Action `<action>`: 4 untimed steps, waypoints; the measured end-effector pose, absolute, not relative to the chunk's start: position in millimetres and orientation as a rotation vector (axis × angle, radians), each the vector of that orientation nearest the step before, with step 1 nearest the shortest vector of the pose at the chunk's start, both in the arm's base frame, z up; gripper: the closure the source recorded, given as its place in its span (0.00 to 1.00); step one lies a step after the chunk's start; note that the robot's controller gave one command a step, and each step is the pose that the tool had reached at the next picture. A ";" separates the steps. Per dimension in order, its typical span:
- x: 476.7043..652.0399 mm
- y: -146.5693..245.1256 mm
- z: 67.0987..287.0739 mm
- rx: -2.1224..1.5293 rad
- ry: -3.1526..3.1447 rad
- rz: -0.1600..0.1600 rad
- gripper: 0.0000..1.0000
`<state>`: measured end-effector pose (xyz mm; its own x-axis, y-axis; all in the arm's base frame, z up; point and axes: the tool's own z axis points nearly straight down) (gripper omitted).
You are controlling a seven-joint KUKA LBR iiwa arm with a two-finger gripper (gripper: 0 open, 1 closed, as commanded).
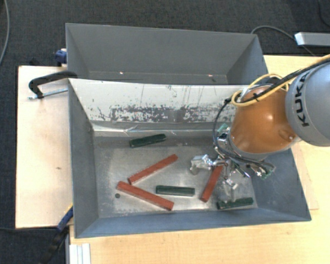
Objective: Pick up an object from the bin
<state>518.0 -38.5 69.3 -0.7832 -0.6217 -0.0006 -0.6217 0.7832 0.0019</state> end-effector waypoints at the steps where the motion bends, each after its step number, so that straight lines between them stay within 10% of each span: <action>1: 526.1 -19.5 70.9 1.344 -2.847 0.000 1.00; 4: 525.3 -19.1 76.3 1.340 -2.844 -0.003 1.00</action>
Offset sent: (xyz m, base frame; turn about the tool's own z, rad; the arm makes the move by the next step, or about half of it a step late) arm 0.0000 0.0000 0.0000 0.0000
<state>525.3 -19.1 76.3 -0.6366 -0.7712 -0.0025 -0.7712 0.6366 0.0007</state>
